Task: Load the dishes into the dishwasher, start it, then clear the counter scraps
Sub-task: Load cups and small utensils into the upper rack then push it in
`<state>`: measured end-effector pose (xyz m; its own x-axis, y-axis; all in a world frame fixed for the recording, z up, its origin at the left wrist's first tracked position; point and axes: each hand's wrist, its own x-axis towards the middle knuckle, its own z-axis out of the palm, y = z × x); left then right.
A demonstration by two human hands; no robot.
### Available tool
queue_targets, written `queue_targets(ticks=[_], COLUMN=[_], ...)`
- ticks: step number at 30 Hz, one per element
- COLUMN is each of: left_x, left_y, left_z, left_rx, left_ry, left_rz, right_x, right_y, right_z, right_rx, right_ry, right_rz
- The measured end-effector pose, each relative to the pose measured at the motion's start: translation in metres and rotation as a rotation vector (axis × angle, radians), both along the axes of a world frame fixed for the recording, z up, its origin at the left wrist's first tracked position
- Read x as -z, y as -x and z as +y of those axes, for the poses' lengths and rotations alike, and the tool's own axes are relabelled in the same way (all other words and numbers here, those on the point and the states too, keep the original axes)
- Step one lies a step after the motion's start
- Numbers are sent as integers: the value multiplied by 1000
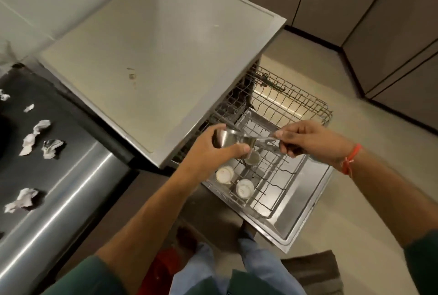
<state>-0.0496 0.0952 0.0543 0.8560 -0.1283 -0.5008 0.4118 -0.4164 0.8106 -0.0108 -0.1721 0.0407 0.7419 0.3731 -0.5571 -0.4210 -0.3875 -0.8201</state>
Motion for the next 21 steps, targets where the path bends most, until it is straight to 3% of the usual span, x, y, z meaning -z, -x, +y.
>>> queue_targets(ticks=[4, 8, 14, 21], left_x=[48, 90, 138, 221], left_y=[-1, -10, -46, -107], left_z=[-20, -29, -32, -11], left_rx=[-142, -333, -521, -604], left_ry=[107, 162, 84, -104], left_rz=[282, 428, 394, 293], right_x=[32, 74, 141, 220], right_y=[13, 15, -1, -41], right_z=[-15, -6, 40, 90], right_rx=[-18, -61, -51, 56], right_ry=[39, 107, 180, 218], right_rz=[-47, -106, -142, -23])
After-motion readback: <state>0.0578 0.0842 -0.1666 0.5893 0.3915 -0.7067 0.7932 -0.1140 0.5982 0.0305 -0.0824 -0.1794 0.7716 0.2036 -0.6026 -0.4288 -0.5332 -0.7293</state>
